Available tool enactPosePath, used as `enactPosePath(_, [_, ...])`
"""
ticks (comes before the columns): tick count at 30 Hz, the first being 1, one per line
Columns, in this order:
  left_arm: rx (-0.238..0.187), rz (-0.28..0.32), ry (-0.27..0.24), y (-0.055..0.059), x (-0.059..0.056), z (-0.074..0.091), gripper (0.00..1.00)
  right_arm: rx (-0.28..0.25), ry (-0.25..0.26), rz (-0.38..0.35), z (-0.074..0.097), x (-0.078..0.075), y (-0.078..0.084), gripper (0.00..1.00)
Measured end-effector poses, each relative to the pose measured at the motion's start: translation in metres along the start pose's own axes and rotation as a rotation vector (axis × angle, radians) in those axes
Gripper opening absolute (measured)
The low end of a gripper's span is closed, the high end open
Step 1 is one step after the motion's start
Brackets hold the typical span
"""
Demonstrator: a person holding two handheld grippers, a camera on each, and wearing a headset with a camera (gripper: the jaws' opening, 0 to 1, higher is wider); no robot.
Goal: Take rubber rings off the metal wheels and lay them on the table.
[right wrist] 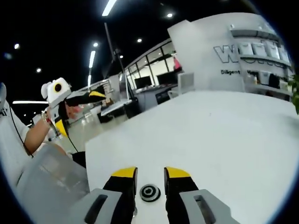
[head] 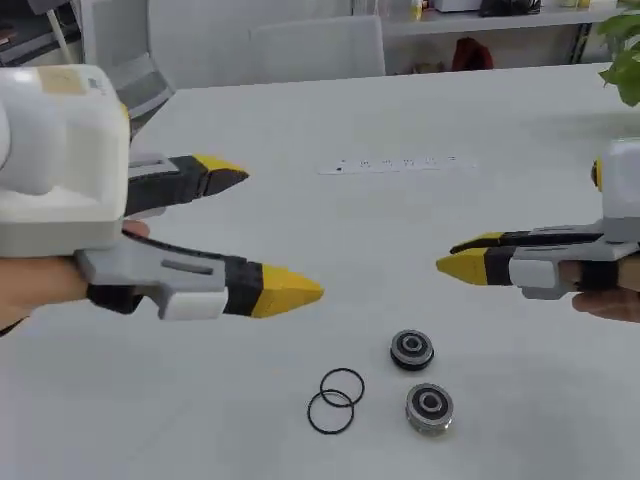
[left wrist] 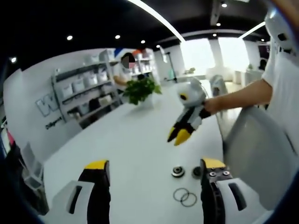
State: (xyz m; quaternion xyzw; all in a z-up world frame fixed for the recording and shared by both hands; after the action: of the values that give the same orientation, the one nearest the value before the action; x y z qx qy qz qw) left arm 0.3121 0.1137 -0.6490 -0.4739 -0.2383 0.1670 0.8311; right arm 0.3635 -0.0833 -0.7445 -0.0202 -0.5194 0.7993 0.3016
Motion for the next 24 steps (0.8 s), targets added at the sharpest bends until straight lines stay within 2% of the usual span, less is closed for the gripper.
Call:
enactPosePath(1, [0.003, -0.004, 0.001, -0.006, -0.008, -0.009, 0.79, 0.032, -0.005, 0.019, -0.003, 0.0, 0.005, 0.21])
enactPosePath(2, [0.01, -0.014, 0.007, -0.009, -0.009, -0.015, 0.78, 0.048, -0.005, 0.029, -0.005, 0.0, 0.007, 0.21])
enactPosePath(4, [-0.002, -0.036, 0.033, -0.013, -0.003, -0.03, 0.77, 0.078, -0.01, 0.031, -0.009, 0.002, 0.013, 0.2])
enactPosePath(6, [-0.02, -0.029, 0.051, -0.016, 0.0, -0.043, 0.74, 0.101, -0.02, 0.023, -0.012, 0.002, 0.02, 0.21])
enactPosePath(8, [-0.019, -0.028, 0.057, -0.016, 0.002, -0.057, 0.69, 0.125, -0.031, 0.025, -0.015, 0.002, 0.027, 0.21])
enactPosePath(12, [-0.009, -0.055, 0.073, -0.011, 0.001, -0.079, 0.6, 0.161, -0.052, 0.027, -0.021, 0.003, 0.037, 0.22])
enactPosePath(14, [-0.027, -0.05, 0.081, -0.007, -0.001, -0.09, 0.56, 0.181, -0.059, 0.042, -0.023, 0.004, 0.043, 0.23])
enactPosePath(16, [-0.06, -0.011, 0.091, -0.002, -0.007, -0.101, 0.52, 0.203, -0.061, 0.052, -0.025, 0.004, 0.048, 0.23])
enactPosePath(19, [-0.079, 0.003, 0.116, 0.012, -0.017, -0.11, 0.47, 0.248, -0.063, 0.067, -0.029, 0.003, 0.058, 0.25])
enactPosePath(21, [-0.039, 0.032, 0.127, 0.028, -0.023, -0.114, 0.44, 0.27, -0.064, 0.08, -0.031, 0.004, 0.062, 0.26])
enactPosePath(22, [0.003, 0.024, 0.135, 0.036, -0.025, -0.115, 0.44, 0.28, -0.061, 0.091, -0.031, 0.004, 0.063, 0.26])
enactPosePath(24, [0.072, -0.073, 0.155, 0.048, -0.03, -0.117, 0.46, 0.307, -0.045, 0.121, -0.032, 0.003, 0.066, 0.25])
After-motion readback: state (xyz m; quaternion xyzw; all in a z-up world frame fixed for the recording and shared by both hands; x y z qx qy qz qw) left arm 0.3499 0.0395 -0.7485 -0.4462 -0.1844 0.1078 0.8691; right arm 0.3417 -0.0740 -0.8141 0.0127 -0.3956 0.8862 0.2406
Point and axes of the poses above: the centre of the closed fingertips' face, and the gripper's own axes: z roughly backward along the fingers, x roughly to its left, y roughly out of its underside, the point moved 6 cm from there along z, roughly backward along the fingers, and after that the axes turned 4 degrees about x, right-handed, at the moved point
